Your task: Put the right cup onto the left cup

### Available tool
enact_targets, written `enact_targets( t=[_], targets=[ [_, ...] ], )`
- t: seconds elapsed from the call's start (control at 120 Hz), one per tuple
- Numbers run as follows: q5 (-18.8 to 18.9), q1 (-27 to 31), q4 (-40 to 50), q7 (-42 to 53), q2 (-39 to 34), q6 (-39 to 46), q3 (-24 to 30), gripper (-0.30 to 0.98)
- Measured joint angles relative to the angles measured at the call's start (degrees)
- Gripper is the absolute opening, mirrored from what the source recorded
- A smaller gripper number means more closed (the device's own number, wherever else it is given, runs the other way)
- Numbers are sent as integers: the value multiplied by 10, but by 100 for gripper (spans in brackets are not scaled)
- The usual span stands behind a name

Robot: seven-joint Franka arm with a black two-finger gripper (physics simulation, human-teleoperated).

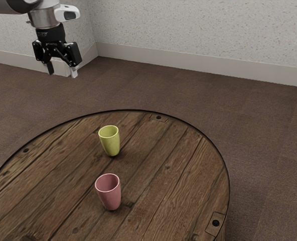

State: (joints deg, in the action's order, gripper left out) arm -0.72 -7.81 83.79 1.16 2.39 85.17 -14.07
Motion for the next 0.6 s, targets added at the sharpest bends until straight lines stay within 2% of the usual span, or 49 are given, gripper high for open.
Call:
enact_targets(
  t=[0.183,0.6],
  targets=[
    [1,-17,9,3,1,2,7,66],
    [8,-50,202,37,10,139,18,65]
  ],
)
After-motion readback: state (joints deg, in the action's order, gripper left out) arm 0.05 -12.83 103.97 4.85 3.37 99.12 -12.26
